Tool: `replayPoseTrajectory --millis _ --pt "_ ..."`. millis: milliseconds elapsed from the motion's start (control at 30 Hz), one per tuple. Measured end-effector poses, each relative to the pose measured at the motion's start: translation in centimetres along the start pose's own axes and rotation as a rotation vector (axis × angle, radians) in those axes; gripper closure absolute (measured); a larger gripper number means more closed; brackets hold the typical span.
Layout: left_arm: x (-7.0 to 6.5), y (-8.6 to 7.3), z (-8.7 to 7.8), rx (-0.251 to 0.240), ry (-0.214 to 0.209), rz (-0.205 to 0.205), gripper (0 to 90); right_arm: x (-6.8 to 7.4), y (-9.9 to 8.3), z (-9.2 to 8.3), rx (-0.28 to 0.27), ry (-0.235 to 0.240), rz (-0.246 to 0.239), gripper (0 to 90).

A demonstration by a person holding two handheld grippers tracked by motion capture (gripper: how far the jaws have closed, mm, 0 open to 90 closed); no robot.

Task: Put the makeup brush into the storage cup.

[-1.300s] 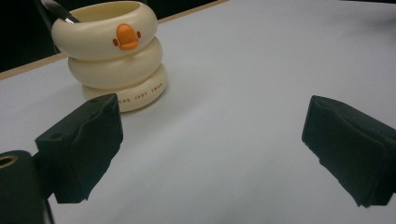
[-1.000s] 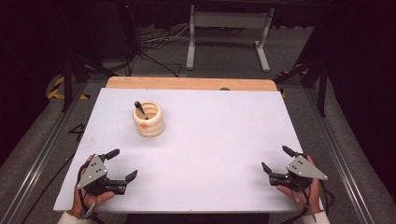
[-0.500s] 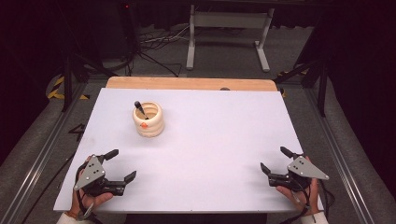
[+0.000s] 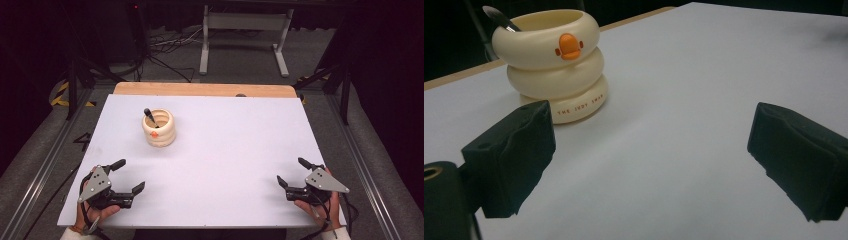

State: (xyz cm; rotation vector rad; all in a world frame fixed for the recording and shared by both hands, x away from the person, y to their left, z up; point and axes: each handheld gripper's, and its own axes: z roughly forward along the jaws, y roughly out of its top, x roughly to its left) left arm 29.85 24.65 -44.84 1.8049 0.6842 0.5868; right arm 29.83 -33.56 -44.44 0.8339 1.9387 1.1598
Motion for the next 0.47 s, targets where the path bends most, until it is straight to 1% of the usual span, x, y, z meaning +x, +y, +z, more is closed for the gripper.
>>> replayPoseTrajectory --millis 200,267,333,400,467 --pt "0.04 -0.01 0.12 0.001 0.001 -0.001 6.2 0.28 -0.07 0.23 0.009 0.018 -0.004 9.5" --pt "0.09 0.01 0.17 0.002 0.002 0.001 6.3 0.38 -0.05 0.20 0.013 0.023 -0.013 9.7" --pt "0.16 0.04 0.22 0.012 -0.001 0.002 6.3 0.48 -0.02 0.20 0.011 0.026 -0.018 9.7" --pt "0.15 0.03 0.36 0.005 -0.002 -0.005 6.3 0.52 -0.01 0.17 0.012 0.026 -0.020 9.7" --pt "0.19 0.07 0.43 0.005 0.000 -0.001 6.4 0.60 -0.08 0.13 0.013 0.029 -0.016 9.6"
